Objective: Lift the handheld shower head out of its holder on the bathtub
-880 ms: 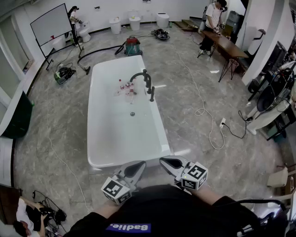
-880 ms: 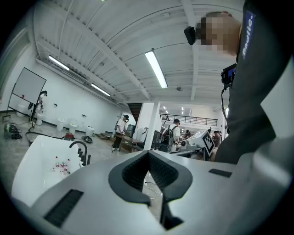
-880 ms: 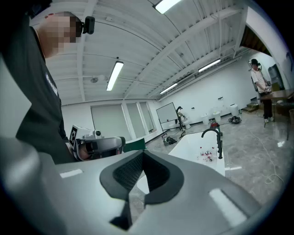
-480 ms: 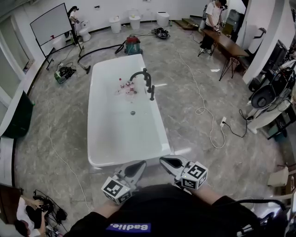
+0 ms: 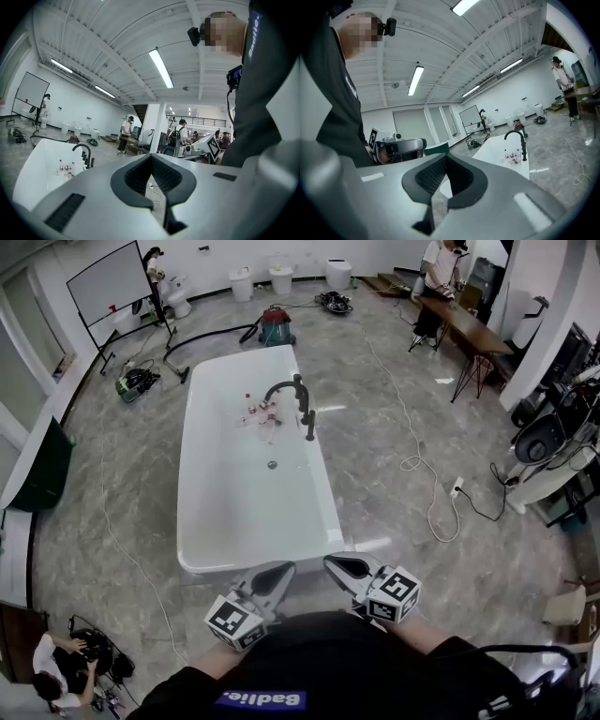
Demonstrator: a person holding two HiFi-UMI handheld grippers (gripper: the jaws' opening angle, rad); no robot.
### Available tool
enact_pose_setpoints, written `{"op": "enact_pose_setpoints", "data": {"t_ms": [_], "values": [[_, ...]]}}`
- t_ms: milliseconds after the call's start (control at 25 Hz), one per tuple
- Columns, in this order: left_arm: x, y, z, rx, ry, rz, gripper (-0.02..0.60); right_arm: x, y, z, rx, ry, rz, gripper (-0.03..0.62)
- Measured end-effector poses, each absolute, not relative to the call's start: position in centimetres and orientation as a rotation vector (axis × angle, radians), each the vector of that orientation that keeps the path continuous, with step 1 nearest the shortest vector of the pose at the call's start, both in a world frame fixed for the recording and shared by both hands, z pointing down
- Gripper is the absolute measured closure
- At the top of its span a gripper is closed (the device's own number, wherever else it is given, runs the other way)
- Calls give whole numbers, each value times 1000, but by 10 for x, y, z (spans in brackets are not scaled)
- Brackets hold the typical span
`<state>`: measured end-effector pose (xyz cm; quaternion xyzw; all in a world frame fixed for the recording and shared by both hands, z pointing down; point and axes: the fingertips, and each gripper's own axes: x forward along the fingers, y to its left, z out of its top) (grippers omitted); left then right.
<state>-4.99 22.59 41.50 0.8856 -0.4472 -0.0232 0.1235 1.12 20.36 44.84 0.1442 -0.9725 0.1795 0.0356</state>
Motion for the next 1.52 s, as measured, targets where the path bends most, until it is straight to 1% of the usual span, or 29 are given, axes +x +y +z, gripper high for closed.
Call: {"op": "enact_pose_setpoints", "data": {"t_ms": [320,600,880,1280,1520], "values": [[-18,205,416,2536,-1404,-102,577,54,181,454,398,-2992,551,592],[-9,190,411,2539,-1447,-101,577,55,163,468,343,-2972,594,592],[-45,153,421,2513,-1455,-120,577,24,121,472,350,-2952,593,592],[-130,74,418,2582,-1360,-118,577,-55,40,481,479,-2912,632,592],[-170,35,425,2612,-1286,-129,577,-101,15,484,524,-2883,641,592]]}}
